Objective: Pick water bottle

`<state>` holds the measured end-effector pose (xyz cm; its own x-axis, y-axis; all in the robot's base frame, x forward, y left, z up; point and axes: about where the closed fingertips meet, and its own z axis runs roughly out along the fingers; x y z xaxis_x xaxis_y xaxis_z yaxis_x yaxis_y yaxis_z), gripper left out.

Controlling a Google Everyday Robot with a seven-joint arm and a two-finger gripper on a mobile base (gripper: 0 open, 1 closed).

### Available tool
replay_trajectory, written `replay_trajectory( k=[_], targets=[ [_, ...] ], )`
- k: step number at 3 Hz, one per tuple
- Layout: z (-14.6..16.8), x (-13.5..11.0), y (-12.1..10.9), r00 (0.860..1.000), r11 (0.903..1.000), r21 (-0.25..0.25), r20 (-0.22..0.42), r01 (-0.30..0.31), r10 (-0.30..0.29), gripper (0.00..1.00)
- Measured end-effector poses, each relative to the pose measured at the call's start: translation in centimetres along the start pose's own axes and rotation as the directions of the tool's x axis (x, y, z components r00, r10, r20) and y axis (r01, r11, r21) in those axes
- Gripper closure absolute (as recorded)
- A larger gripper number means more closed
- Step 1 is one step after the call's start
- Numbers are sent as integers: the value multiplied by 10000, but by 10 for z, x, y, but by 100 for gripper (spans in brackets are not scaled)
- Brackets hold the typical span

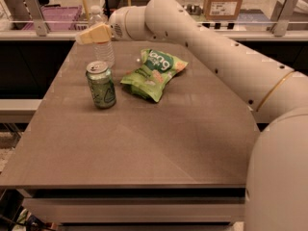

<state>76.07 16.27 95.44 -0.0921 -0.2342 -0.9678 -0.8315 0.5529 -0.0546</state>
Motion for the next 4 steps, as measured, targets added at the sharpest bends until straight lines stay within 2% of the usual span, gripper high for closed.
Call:
replay_trajectory(
  k=[1, 2, 4],
  targets=[
    [15, 4, 0, 9998, 9996, -254, 133, -126, 129, 0],
    [17, 4, 1, 9998, 9995, -276, 126, -128, 132, 18],
    [20, 5, 5, 9998, 9993, -352, 111, -133, 137, 64]
  ],
)
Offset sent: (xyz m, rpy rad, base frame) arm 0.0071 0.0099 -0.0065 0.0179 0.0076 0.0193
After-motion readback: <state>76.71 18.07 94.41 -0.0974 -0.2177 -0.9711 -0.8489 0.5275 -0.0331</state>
